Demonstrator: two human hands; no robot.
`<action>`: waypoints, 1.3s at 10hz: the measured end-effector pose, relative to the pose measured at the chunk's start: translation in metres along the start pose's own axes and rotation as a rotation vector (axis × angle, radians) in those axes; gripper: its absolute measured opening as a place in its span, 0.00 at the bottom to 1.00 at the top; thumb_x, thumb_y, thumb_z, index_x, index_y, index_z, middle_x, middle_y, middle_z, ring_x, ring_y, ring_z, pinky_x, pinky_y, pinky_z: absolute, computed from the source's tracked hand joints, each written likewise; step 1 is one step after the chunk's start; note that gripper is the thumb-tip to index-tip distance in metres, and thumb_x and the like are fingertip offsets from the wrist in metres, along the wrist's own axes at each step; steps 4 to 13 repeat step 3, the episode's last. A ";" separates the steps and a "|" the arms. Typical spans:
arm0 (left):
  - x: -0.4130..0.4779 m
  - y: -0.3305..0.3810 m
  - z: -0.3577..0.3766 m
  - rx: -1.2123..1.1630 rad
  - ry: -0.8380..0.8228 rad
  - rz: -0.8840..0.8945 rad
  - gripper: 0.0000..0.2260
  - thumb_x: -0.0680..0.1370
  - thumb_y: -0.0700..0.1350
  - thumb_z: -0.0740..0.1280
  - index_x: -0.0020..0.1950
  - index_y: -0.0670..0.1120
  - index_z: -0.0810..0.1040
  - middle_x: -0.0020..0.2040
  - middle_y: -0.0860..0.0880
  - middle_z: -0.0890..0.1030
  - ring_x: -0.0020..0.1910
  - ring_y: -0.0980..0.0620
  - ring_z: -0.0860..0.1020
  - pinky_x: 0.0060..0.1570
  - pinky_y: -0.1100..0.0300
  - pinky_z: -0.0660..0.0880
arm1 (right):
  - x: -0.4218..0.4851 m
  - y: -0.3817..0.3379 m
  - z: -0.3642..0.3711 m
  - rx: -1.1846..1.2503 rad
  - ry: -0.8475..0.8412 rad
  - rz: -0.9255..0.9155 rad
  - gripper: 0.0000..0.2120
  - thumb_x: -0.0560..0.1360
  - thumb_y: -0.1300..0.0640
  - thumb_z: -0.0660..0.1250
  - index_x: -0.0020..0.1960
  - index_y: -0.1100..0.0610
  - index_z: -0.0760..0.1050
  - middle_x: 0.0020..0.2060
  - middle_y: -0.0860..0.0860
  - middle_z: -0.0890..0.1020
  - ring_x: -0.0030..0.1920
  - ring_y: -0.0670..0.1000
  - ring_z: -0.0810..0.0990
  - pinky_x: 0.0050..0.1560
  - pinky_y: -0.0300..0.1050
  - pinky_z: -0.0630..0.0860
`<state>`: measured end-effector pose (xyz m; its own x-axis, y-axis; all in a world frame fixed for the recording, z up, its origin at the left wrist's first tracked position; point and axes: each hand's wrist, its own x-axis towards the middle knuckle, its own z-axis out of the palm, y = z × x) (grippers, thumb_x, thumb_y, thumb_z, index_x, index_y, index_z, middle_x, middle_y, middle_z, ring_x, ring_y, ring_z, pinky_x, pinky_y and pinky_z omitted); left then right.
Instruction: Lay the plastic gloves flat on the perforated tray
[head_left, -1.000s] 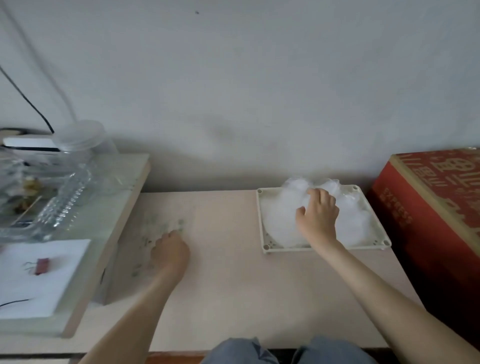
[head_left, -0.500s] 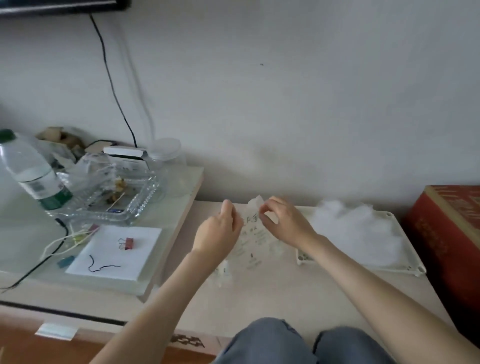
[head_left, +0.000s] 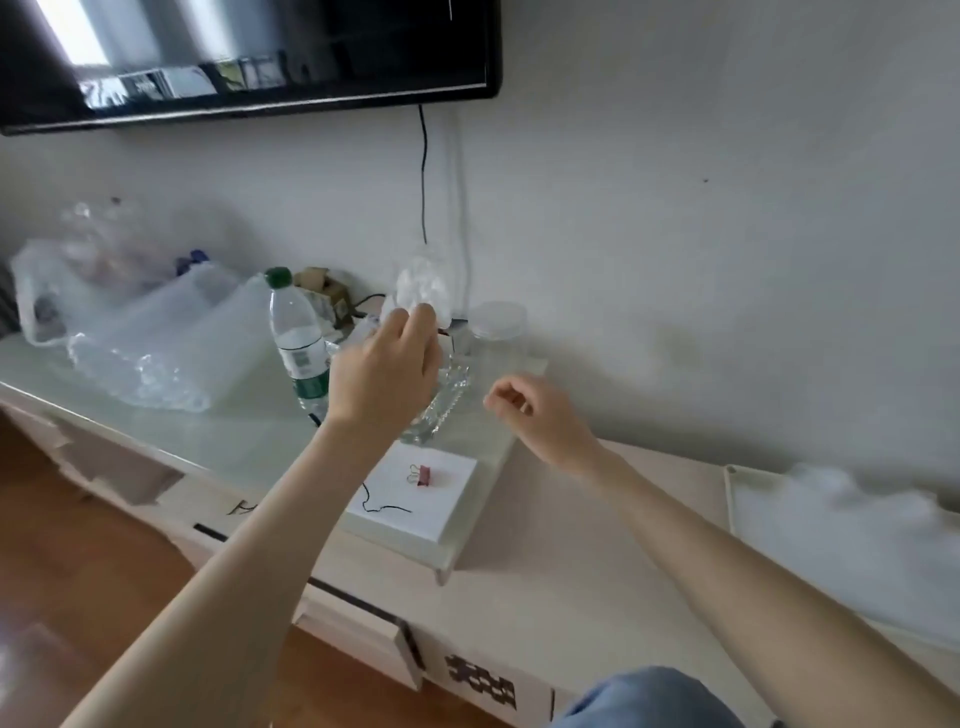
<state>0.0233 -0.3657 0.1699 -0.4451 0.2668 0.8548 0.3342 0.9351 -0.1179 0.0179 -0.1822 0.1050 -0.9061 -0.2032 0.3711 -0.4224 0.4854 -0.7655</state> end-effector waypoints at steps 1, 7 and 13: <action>-0.010 -0.026 0.039 0.120 -0.213 0.032 0.09 0.67 0.33 0.75 0.41 0.40 0.76 0.31 0.45 0.75 0.25 0.45 0.73 0.18 0.61 0.68 | 0.013 -0.001 0.016 -0.024 -0.029 0.018 0.07 0.79 0.55 0.64 0.43 0.56 0.73 0.38 0.50 0.76 0.37 0.46 0.71 0.40 0.37 0.66; -0.033 -0.036 0.100 0.176 -0.706 -0.177 0.18 0.80 0.52 0.62 0.67 0.45 0.69 0.57 0.45 0.79 0.57 0.45 0.77 0.57 0.54 0.72 | 0.021 0.018 0.027 -0.074 -0.009 0.061 0.10 0.79 0.54 0.63 0.43 0.60 0.75 0.39 0.50 0.77 0.39 0.49 0.73 0.41 0.43 0.67; -0.033 -0.036 0.100 0.176 -0.706 -0.177 0.18 0.80 0.52 0.62 0.67 0.45 0.69 0.57 0.45 0.79 0.57 0.45 0.77 0.57 0.54 0.72 | 0.021 0.018 0.027 -0.074 -0.009 0.061 0.10 0.79 0.54 0.63 0.43 0.60 0.75 0.39 0.50 0.77 0.39 0.49 0.73 0.41 0.43 0.67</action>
